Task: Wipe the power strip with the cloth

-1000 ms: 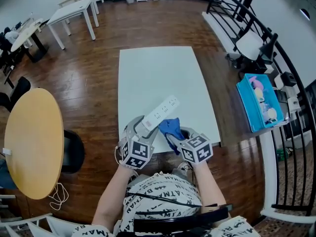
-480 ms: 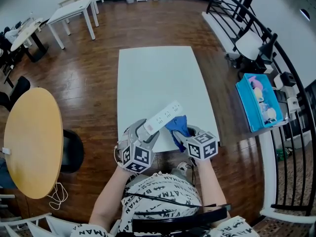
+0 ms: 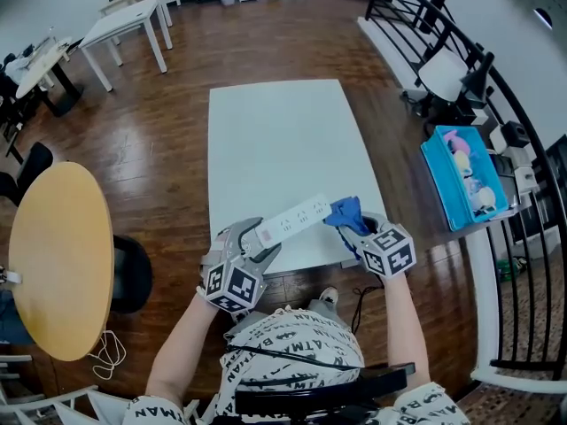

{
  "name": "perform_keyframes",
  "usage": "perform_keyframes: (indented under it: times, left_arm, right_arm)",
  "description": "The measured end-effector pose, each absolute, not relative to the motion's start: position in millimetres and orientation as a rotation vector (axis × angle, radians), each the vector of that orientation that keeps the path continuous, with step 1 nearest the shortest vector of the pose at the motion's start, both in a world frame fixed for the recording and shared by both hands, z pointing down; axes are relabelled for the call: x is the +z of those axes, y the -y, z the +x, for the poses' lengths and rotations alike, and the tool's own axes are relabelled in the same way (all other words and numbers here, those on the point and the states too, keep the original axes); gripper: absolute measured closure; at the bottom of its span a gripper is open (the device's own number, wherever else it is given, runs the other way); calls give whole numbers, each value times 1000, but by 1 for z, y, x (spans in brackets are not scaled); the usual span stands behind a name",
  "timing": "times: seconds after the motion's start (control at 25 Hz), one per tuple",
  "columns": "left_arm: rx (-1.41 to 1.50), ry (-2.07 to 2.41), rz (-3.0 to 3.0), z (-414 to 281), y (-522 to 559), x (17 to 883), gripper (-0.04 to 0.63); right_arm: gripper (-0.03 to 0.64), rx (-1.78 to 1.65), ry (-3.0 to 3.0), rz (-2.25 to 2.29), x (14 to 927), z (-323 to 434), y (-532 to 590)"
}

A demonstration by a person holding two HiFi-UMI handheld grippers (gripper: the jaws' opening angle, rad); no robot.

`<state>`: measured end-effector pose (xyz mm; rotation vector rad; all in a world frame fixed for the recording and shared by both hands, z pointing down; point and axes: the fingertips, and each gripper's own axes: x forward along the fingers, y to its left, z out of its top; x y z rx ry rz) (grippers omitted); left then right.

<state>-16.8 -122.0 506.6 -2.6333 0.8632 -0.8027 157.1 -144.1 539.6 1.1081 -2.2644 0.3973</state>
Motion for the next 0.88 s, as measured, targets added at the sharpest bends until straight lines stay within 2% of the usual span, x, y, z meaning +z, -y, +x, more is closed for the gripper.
perform_keyframes:
  times: [0.24, 0.88]
  left_arm:
    - [-783, -642, -2642, -14, 106, 505, 313]
    - [-795, -386, -2589, -10, 66, 506, 313]
  right_arm:
    - [480, 73, 2221, 836, 538, 167, 132]
    - [480, -126, 2188, 560, 524, 162, 119]
